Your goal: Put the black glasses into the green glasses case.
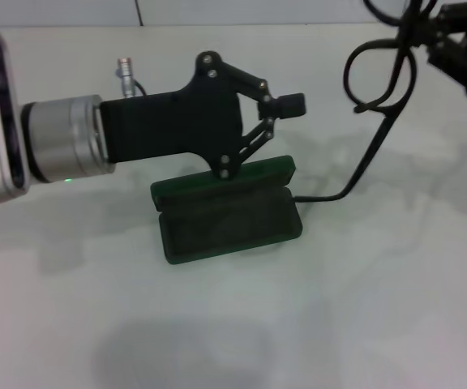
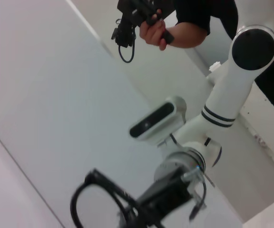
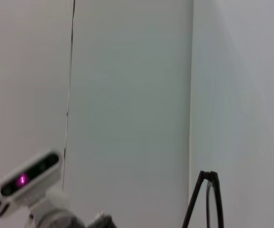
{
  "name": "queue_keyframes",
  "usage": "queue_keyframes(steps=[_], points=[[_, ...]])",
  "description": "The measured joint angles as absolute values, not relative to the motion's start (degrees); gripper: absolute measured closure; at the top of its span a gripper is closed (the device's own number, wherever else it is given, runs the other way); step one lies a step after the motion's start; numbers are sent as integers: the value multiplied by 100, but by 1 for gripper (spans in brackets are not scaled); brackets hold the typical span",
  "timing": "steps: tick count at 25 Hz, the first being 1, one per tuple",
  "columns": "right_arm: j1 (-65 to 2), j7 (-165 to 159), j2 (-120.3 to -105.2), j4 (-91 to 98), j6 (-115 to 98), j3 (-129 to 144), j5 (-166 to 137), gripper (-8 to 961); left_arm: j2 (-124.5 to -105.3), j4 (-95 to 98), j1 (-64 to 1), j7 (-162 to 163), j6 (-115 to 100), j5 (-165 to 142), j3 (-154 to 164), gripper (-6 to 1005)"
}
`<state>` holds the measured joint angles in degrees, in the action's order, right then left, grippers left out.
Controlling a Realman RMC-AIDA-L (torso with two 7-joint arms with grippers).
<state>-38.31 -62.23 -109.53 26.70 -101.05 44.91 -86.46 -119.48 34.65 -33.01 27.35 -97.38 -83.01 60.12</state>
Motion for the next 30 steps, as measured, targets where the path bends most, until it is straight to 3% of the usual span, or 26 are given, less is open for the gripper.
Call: queue_keyframes(steps=[8,19,30], points=[[-3906,-6650,-10934,2613,-10049,4167,-8481,910,-11959,3373,-3157,2720,-9726,-8348,6037,977],[-4210,-7101,-11236,2486,-9300,4249,-8414,910,-11986,3313,-3139,2738,-9823,-8299,6490,976],[-4244,-7098,-11292,2311,-9179,4527,-8435,910,-11989,3312,-3150,2710,-9836,-8007,6504,975]])
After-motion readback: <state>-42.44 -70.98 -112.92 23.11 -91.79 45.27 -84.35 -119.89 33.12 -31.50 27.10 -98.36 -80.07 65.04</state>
